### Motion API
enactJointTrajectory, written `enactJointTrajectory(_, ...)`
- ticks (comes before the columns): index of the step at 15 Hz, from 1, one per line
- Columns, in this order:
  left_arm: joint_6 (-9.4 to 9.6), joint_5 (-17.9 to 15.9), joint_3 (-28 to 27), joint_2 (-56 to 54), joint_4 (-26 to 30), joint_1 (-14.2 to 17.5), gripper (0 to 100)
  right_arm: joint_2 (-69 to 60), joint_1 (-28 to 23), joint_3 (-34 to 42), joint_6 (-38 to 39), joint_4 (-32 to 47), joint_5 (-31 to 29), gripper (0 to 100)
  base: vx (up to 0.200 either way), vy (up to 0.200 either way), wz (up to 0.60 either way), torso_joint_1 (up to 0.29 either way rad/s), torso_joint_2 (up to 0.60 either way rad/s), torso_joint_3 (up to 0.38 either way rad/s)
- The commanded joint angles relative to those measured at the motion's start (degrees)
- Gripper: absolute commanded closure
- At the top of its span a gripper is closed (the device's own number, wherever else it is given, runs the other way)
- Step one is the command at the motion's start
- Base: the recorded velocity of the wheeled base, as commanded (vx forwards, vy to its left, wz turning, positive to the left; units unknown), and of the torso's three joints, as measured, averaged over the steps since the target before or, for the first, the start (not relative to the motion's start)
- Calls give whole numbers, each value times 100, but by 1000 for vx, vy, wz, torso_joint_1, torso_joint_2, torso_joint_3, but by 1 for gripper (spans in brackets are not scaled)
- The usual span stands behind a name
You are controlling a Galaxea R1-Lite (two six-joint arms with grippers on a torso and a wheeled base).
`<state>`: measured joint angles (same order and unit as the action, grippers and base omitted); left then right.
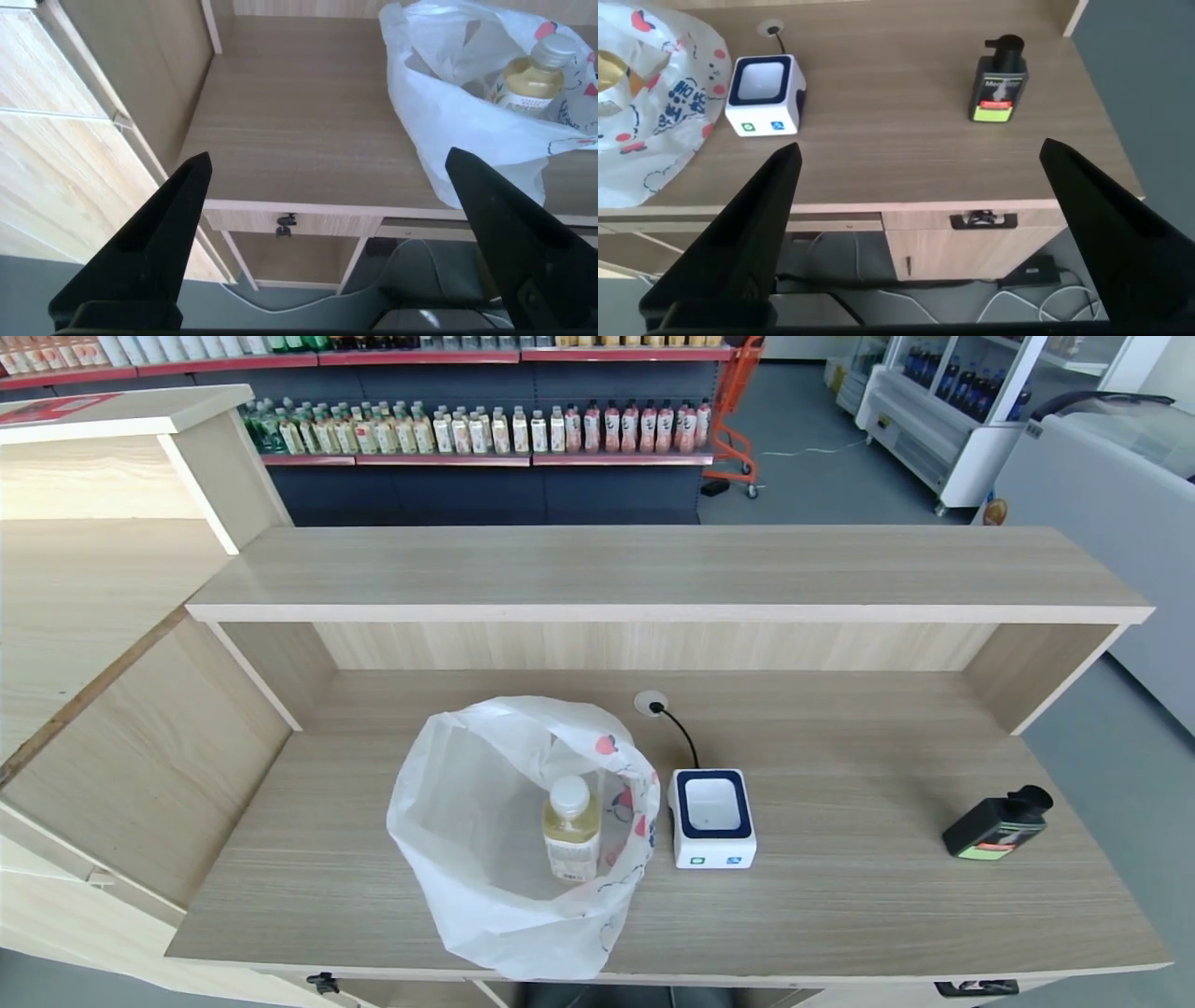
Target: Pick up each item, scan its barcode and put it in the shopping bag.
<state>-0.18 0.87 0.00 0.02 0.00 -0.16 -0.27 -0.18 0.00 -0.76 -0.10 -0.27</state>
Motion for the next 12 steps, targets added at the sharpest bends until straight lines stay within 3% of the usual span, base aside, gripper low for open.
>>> enactJointTrajectory(1,1,1,0,-2,0,-2,0,27,1,0,-4,1,0,0,0,-200,0,2,-2,2)
enactJointTrajectory(7,-122,10,0,-2,0,-2,0,27,1,0,-4,1,0,0,0,-200,0,2,4,2)
enactJointTrajectory(12,-114,10,0,-2,0,-2,0,27,1,0,-4,1,0,0,0,-200,0,0,0,4)
